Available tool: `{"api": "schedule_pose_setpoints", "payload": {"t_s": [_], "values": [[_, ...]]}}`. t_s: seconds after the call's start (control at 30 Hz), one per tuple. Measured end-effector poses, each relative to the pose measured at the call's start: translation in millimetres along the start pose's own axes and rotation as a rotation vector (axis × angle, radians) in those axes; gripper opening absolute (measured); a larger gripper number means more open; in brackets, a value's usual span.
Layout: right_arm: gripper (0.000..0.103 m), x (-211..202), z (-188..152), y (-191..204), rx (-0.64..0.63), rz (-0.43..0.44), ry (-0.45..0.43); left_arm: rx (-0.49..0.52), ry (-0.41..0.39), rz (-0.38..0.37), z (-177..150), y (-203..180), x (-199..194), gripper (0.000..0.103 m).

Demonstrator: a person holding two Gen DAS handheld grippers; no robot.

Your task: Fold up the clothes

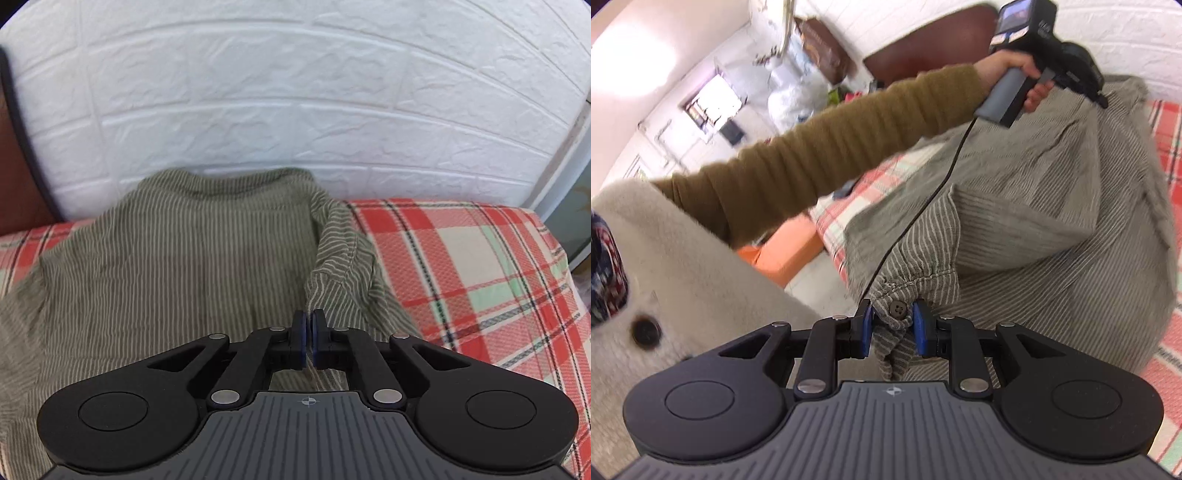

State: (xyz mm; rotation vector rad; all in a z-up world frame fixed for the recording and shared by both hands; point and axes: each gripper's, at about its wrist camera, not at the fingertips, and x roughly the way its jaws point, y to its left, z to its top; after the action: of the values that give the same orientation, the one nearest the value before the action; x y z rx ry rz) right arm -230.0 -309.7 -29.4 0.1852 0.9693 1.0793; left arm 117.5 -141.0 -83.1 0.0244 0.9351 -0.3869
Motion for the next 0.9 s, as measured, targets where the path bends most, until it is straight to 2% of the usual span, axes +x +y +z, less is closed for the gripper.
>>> {"api": "schedule_pose_setpoints", "payload": {"t_s": [0.07, 0.1, 0.13, 0.23, 0.27, 0.37, 0.43, 0.47, 0.5, 0.63, 0.77, 0.9], "values": [[0.026, 10, -5, 0, 0.003, 0.011, 0.043, 0.005, 0.003, 0.007, -5, 3, 4, 0.001], [0.026, 16, -8, 0, 0.003, 0.013, 0.066, 0.006, 0.007, 0.013, -7, 4, 6, 0.01], [0.027, 23, -12, 0, 0.003, 0.008, 0.094, 0.007, 0.009, 0.021, -10, 6, 8, 0.029], [0.027, 41, -24, -3, 0.02, 0.005, 0.157, 0.007, 0.002, 0.066, -16, 12, 10, 0.051], [0.027, 45, -28, -4, 0.027, 0.007, 0.172, 0.007, 0.0, 0.073, -17, 14, 10, 0.055], [0.029, 54, -37, -5, 0.043, 0.009, 0.192, 0.0, -0.008, 0.08, -19, 21, 4, 0.06], [0.038, 55, -40, -5, 0.06, 0.015, 0.186, -0.003, -0.017, 0.096, -19, 25, -1, 0.061], [0.047, 55, -42, -5, 0.065, 0.017, 0.179, -0.004, -0.019, 0.105, -19, 27, -4, 0.061], [0.05, 55, -44, -5, 0.068, 0.019, 0.171, -0.006, -0.019, 0.114, -19, 30, -7, 0.061], [0.05, 55, -47, -1, 0.067, 0.011, 0.139, -0.007, -0.011, 0.065, -31, 35, -28, 0.061], [0.056, 42, -45, -5, 0.1, -0.04, 0.069, 0.091, -0.014, -0.006, -58, 14, -60, 0.063], [0.061, 17, -50, -13, 0.179, -0.114, -0.073, 0.186, -0.002, -0.039, -89, 1, -79, 0.067]]}}
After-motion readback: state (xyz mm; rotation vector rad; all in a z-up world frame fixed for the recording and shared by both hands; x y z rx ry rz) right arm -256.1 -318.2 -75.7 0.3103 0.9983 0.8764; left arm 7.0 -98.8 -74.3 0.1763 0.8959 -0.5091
